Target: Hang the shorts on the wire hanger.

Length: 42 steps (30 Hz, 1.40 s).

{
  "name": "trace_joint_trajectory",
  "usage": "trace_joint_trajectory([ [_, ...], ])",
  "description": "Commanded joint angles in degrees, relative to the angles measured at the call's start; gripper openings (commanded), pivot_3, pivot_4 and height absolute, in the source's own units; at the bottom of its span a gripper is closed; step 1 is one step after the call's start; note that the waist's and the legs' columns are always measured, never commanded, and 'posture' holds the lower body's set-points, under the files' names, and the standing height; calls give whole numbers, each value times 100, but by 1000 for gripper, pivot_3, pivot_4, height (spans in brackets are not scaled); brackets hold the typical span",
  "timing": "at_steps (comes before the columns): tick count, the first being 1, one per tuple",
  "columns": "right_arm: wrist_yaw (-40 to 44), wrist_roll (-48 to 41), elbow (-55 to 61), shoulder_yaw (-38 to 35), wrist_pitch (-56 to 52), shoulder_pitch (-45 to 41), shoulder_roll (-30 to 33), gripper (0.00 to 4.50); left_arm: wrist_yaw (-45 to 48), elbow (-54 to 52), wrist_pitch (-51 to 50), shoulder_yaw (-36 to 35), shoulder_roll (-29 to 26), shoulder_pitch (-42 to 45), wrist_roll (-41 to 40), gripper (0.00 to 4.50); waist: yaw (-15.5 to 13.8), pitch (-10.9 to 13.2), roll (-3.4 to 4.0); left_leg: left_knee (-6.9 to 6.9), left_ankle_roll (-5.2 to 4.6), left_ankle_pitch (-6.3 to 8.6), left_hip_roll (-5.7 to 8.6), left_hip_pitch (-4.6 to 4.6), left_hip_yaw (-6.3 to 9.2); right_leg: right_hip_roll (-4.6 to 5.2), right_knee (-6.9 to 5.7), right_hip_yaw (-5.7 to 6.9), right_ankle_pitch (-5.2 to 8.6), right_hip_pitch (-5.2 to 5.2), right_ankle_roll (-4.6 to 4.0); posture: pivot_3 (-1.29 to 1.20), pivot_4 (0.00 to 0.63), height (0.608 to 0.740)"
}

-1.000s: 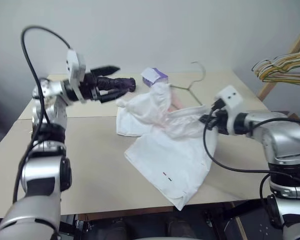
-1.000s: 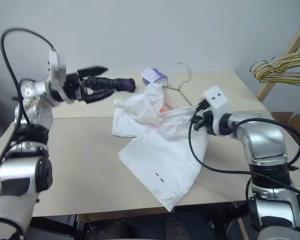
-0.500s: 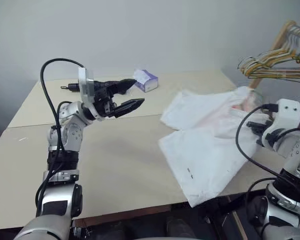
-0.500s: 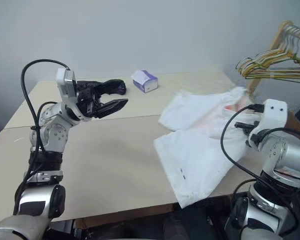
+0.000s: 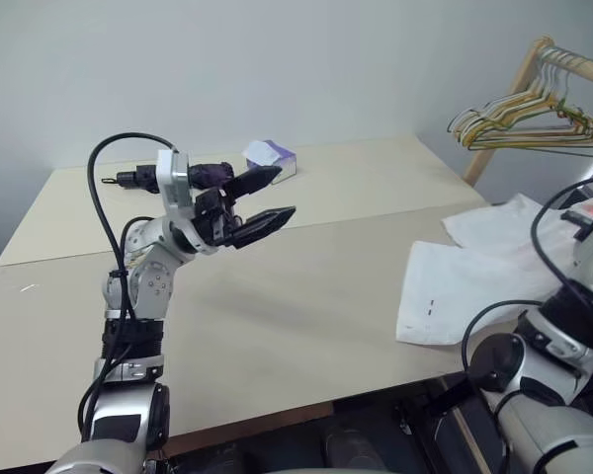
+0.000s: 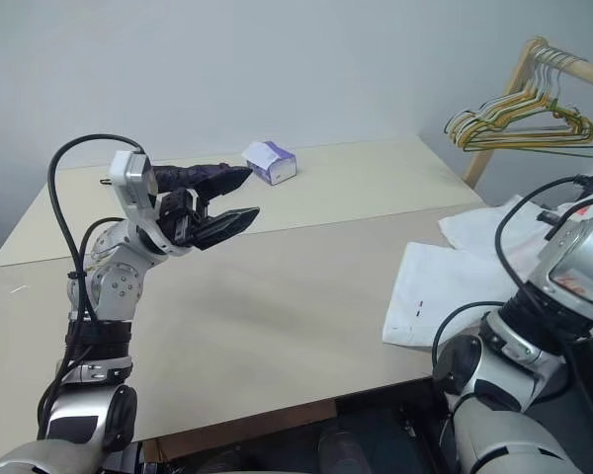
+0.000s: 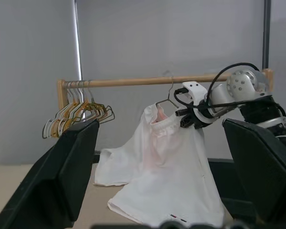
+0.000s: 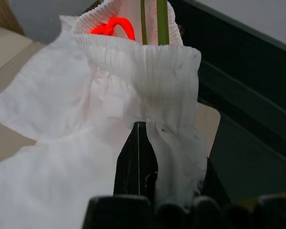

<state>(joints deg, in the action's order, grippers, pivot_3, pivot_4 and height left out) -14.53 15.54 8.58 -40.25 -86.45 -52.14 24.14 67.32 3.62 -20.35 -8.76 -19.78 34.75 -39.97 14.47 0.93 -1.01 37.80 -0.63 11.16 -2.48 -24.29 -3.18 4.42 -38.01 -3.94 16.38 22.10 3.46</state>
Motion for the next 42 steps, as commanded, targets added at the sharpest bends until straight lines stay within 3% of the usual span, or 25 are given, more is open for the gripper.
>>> trace_joint_trajectory([
  [1, -361, -38, -498, -440, 769, -589, 344, 0, -37, -292, -63, 16, -5, -3, -183, 4468, 16, 4, 6, 0, 0, 0, 0, 0, 0, 0, 1, 0, 0, 0, 0, -228, 0, 740],
  [13, -925, -1026, -3495, -1445, 2404, -1740, 1715, 0, -73, -365, 22, 72, 12, -69, -187, 4468, 74, 14, 27, -12, -4, 2, 2, 12, -14, 1, 18, -12, 2, -11, 2, -233, 0, 740],
  [21, -1564, -1743, -4620, -2059, 2622, -1942, 2057, 0, 46, -370, 5, 75, -18, -102, -305, 4468, 86, 25, 46, -18, -5, 3, 1, 14, -20, -1, 30, -19, 2, -12, 2, -249, 0, 740],
  [32, -1939, -2376, -5154, -2128, 3154, -1416, 2276, 0, 400, 74, 43, 87, -27, 200, -372, 4468, 223, 29, 51, -23, -9, 5, 2, 15, -19, -1, 58, -10, 3, -35, 4, -310, 0, 740],
  [40, -1591, -2667, -5346, -1521, 3718, -888, 2228, 0, 663, 615, 168, 125, 13, 767, -277, 4468, 408, 35, 37, -76, -10, 6, 6, 96, -14, 1, 141, -4, -2, -135, 23, -325, 0, 740],
  [42, -1437, -2722, -5243, -1293, 3697, -801, 2160, 642, 675, 648, 142, 111, 12, 828, -296, 4500, 471, 35, 37, -82, -10, 6, 6, 103, -14, 2, 143, -5, -2, -140, 23, -327, 0, 740],
])
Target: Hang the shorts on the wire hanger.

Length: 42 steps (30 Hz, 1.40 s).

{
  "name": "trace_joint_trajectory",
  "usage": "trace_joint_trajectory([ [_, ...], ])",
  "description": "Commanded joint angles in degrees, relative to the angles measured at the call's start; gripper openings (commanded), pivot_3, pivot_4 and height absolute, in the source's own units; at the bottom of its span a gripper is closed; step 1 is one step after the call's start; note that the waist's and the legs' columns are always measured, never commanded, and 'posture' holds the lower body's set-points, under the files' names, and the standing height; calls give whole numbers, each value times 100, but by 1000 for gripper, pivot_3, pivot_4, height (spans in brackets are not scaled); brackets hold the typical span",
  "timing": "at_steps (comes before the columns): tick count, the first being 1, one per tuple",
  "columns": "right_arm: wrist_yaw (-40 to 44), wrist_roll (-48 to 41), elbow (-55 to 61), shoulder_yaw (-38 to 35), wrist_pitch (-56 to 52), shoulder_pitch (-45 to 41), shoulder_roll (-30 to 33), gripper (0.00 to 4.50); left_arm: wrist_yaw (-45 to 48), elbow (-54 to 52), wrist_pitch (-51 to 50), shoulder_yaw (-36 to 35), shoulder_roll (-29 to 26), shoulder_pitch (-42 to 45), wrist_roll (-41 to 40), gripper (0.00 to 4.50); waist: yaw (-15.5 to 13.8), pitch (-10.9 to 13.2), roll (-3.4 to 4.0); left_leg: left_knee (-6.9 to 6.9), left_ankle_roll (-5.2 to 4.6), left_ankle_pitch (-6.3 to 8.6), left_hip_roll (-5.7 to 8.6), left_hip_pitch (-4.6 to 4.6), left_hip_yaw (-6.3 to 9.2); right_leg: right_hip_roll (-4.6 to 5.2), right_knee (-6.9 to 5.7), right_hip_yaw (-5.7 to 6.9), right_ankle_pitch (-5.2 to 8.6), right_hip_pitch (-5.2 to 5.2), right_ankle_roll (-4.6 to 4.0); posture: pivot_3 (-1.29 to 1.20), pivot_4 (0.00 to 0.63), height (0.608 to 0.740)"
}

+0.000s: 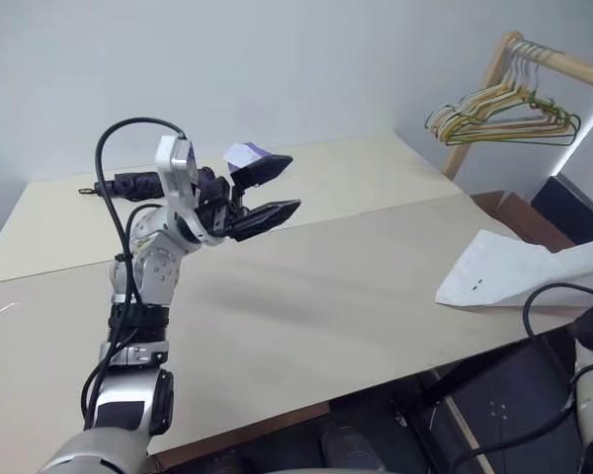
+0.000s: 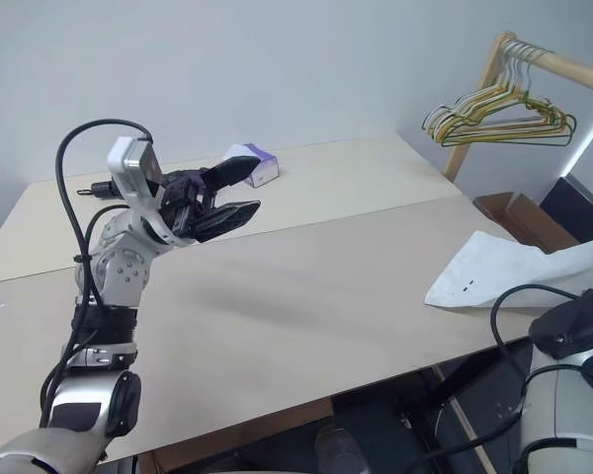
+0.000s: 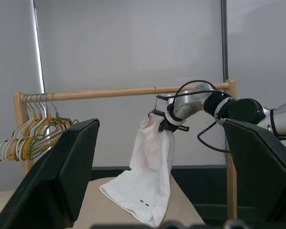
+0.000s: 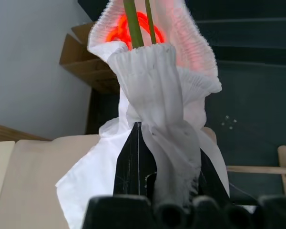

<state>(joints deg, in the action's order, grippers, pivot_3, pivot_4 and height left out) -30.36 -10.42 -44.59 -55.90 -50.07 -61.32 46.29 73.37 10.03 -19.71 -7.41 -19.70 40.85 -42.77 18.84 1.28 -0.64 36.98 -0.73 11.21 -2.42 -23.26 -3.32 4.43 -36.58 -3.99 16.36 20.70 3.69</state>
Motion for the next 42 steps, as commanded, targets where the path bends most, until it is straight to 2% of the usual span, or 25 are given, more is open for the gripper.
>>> trace_joint_trajectory([
  [1, 170, -139, 133, 355, 55, 150, -80, 878, 79, -9, 54, -32, -1, 215, -35, 4500, 63, 0, -1, -3, 0, 0, -1, 6, 2, -1, 3, 2, 0, -8, 0, -327, 0, 740],
  [8, -371, 550, 1235, 1482, -51, 569, -257, 3256, 95, -117, 9, -45, -47, 66, -33, 4500, 242, 9, 21, -11, 0, 0, 2, 41, 1, 3, 2, -9, 17, -37, 30, -316, 0, 740],
  [10, -549, 974, 1713, 2033, -7, 768, -340, 4001, 25, -167, -18, -51, -39, 27, -36, 4500, 274, 9, 21, -12, 0, 0, -1, 46, 2, 0, 0, -9, 18, -39, 32, -310, 0, 740],
  [11, -651, 1104, 1935, 2182, -21, 818, -424, 4321, -7, -182, -9, -41, -34, 2, -13, 4500, 286, 9, 21, -12, 0, 0, -4, 47, 2, -1, -1, -9, 18, -39, 33, -309, 0, 740],
  [12, -715, 1189, 2121, 2289, -41, 856, -518, 4451, -13, -195, 4, -30, -30, -30, 0, 4500, 300, 9, 21, -13, 0, 0, -5, 49, 1, -2, -2, -12, 19, -40, 33, -309, 0, 740],
  [18, -934, 1691, 2950, 2773, -81, 1110, -1009, 4451, -72, -298, 11, 12, -18, -116, -1, 4500, 332, 10, 20, -13, 1, 0, -4, 62, 2, 0, -6, -16, 21, -51, 39, -294, 0, 740],
  [22, -642, 1832, 3006, 3137, -53, 1266, -1165, 4451, -152, -389, -28, -22, -47, -160, -43, 4500, 306, 11, 19, -13, 0, 0, -2, 58, 3, 1, -5, -15, 21, -49, 40, -280, 0, 740],
  [37, -41, 1597, 2627, 2817, -294, 1101, -1282, 4451, -256, -563, -150, -79, -186, -301, -99, 4500, 185, 15, 14, -13, 0, 1, -1, 56, 2, 3, -1, -16, 20, -49, 42, -269, 0, 740],
  [40, 138, 1953, 2771, 3388, -241, 1238, -1151, 4451, -239, -547, -165, -86, -196, -295, -92, 4500, 193, 16, 16, -13, 0, 1, -1, 56, 2, 3, -1, -16, 20, -48, 42, -273, 0, 740],
  [42, 361, 2443, 3002, 4236, -219, 1319, -986, 4451, -213, -493, -194, -85, -208, -255, -97, 4500, 203, 17, 17, -14, 0, 1, -1, 56, 1, 3, -1, -16, 20, -47, 42, -278, 0, 740],
])
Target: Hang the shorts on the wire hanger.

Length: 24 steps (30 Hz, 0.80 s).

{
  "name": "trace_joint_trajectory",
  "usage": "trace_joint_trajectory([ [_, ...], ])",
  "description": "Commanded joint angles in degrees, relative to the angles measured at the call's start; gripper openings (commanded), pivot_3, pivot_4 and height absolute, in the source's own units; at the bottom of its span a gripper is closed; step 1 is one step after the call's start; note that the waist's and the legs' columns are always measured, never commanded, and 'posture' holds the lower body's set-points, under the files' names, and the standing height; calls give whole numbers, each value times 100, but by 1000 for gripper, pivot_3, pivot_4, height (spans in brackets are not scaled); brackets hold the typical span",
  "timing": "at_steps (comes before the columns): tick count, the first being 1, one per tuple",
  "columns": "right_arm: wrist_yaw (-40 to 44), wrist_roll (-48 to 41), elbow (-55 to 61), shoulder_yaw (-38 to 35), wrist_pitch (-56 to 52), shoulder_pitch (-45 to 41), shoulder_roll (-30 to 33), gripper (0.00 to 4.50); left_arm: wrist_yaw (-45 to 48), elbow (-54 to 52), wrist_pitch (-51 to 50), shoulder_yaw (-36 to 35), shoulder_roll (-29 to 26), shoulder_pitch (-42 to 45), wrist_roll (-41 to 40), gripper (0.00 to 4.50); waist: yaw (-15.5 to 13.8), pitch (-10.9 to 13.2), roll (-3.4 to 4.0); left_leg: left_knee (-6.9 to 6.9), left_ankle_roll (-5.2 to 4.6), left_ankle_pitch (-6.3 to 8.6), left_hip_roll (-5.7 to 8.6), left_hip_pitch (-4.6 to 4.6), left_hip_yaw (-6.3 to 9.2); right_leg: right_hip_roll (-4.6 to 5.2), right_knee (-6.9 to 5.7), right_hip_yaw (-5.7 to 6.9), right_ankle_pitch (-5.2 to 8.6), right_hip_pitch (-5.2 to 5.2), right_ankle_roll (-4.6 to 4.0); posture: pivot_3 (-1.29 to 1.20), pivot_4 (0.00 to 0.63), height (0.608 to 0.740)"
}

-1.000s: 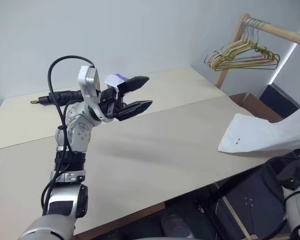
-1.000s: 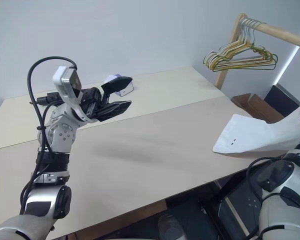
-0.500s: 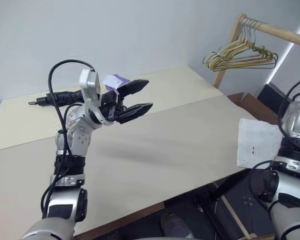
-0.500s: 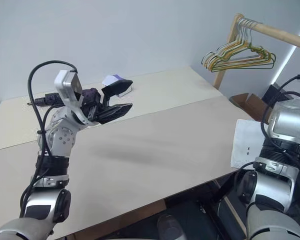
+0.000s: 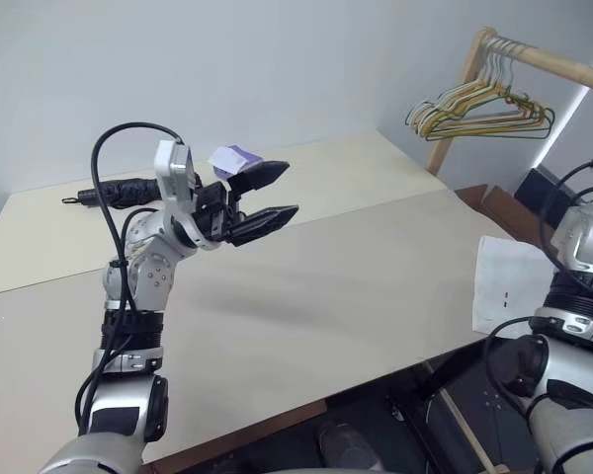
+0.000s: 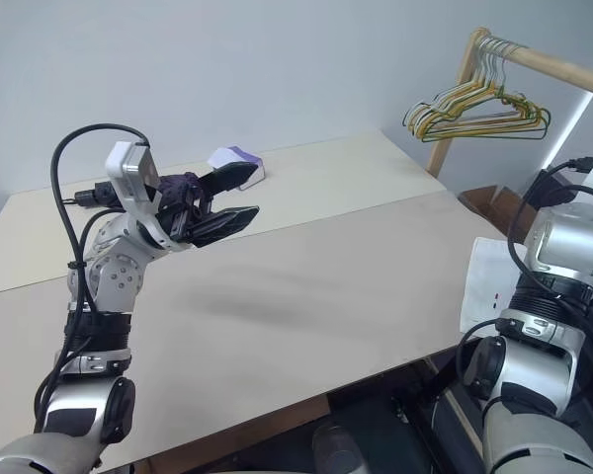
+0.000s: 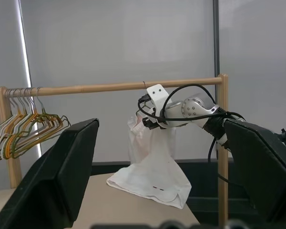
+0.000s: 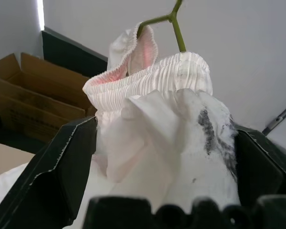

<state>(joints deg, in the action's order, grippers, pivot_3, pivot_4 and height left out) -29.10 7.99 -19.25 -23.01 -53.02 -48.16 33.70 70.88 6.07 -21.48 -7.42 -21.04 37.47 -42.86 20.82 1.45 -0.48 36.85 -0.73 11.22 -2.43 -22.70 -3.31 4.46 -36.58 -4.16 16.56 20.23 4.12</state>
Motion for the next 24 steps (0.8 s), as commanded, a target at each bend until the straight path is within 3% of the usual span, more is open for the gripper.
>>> trace_joint_trajectory([
  [1, 341, 762, 540, 1232, 69, 21, 324, 4451, 48, -79, -30, -82, -79, 95, -95, 4500, 13, 2, 2, -1, 0, 0, 0, 0, 0, 0, 0, -1, 0, 1, 0, -278, 0, 740],
  [5, 597, 1318, 878, 2075, 266, 144, 382, 4451, 62, -20, -19, -64, -89, 130, -45, 4500, 47, 4, 0, -1, 0, 0, -3, 1, 0, -2, -1, -1, 0, 2, 0, -280, 0, 740],
  [12, 1149, 1515, 1420, 2417, 623, 398, 269, 4451, -34, -142, -49, -143, -140, 21, -84, 4500, -8, 18, -22, -1, 1, 0, 0, -12, 6, 1, 5, 6, 0, 7, 3, -255, 0, 740],
  [18, 2510, 1282, 2107, 2806, 923, 707, 316, 4451, -114, -650, -296, -417, -356, -265, -443, 4500, -77, 26, -33, -1, 2, 1, -6, -11, 7, -1, 4, 6, -1, 9, 4, -208, 0, 740],
  [24, 3701, 1047, 2608, 3053, 1109, 1101, 321, 4451, -333, -896, -395, -511, -728, -810, -279, 4500, -357, 31, -39, -1, 2, 1, -5, -11, 6, 2, 5, 7, -2, 9, 5, -132, 0, 740],
])
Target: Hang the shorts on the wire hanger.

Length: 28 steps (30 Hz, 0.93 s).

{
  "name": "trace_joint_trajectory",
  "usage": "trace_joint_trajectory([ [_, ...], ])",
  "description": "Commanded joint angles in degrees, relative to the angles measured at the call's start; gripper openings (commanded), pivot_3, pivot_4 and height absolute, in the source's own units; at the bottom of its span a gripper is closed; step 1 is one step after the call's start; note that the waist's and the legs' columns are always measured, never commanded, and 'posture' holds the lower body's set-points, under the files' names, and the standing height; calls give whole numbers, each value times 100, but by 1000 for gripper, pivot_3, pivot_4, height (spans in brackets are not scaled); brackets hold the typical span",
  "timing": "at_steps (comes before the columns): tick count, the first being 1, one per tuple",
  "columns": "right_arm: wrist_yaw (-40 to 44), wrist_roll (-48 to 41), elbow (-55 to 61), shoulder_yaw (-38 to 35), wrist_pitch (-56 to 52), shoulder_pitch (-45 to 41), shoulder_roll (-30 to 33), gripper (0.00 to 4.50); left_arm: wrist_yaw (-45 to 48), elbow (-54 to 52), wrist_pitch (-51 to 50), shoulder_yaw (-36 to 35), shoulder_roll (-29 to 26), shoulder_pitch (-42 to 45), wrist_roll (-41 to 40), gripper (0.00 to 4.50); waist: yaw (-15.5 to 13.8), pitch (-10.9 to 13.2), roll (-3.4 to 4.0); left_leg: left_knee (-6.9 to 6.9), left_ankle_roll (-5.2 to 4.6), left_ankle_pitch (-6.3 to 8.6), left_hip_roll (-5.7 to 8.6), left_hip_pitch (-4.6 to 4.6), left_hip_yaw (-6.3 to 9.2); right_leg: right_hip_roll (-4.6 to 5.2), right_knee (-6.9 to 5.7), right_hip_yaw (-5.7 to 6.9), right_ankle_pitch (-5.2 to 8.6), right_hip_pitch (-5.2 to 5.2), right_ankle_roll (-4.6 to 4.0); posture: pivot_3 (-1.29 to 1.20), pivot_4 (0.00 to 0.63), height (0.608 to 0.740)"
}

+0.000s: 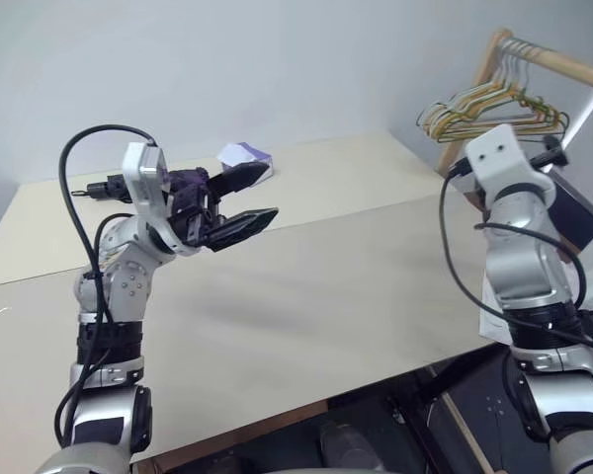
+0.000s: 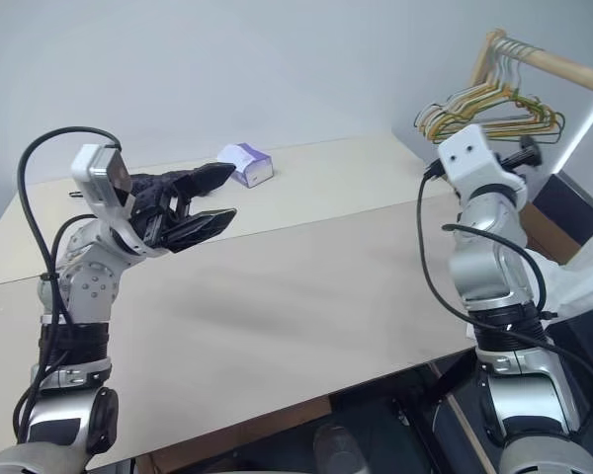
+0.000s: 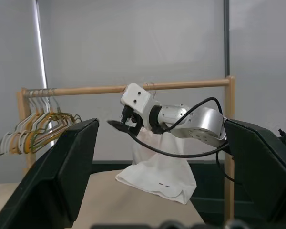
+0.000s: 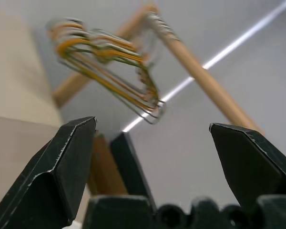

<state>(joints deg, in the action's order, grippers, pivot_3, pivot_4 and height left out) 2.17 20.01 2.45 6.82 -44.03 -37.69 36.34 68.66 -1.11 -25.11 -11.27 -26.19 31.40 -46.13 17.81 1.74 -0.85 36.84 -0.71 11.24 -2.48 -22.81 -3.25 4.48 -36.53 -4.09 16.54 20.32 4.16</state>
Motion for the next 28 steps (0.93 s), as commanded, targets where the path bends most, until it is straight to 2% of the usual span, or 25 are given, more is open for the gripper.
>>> trace_joint_trajectory([
  [1, 811, -191, 521, 156, 232, 144, 90, 4451, -117, -190, 24, -76, -319, -325, 198, 4500, -116, 4, -5, 0, 0, 0, -3, -1, 0, -2, 0, 1, 0, 3, -1, -121, 0, 740],
  [6, 1715, -427, 843, 288, 565, 577, 207, 4451, -510, -239, 232, -5, -581, -782, 780, 4500, -555, 18, -25, -1, 2, 1, -6, -12, -3, -3, -4, 6, -6, 21, -12, -42, 0, 740],
  [14, 2962, -827, 795, 325, 1474, 1078, 641, 4451, -1865, -72, 788, 264, -574, -1316, 2234, 4500, -1378, 23, -34, -1, 2, 0, -9, -75, -28, -6, -15, 7, -35, 101, -64, 40, 0, 740],
  [16, 3107, -774, 679, 380, 1712, 1162, 733, 4451, -2047, -74, 785, 278, -574, -1385, 2377, 4500, -1512, 24, -35, 0, 3, 0, -9, -82, -48, -7, -16, 12, -36, 108, -67, 49, 0, 740],
  [20, 3229, -580, 486, 510, 2028, 1306, 823, 4451, -2199, -214, 697, 357, -673, -1496, 2592, 4500, -1702, 23, -43, 0, 4, -1, -10, -102, -72, -6, -16, 10, -38, 134, -71, 70, 0, 740],
  [24, 3272, -496, 454, 544, 2196, 1431, 816, 4451, -2258, -311, 545, 371, -702, -1545, 2593, 4500, -1786, 23, -45, 4, 12, -8, -10, -151, -74, -8, -32, 11, -41, 190, -79, 78, 0, 740],
  [28, 3281, -417, 444, 539, 2208, 1463, 766, 4451, -2249, -348, 446, 387, -715, -1569, 2535, 4500, -1828, 23, -45, 4, 13, -10, -9, -153, -74, -10, -33, 11, -41, 192, -79, 79, 0, 740],
])
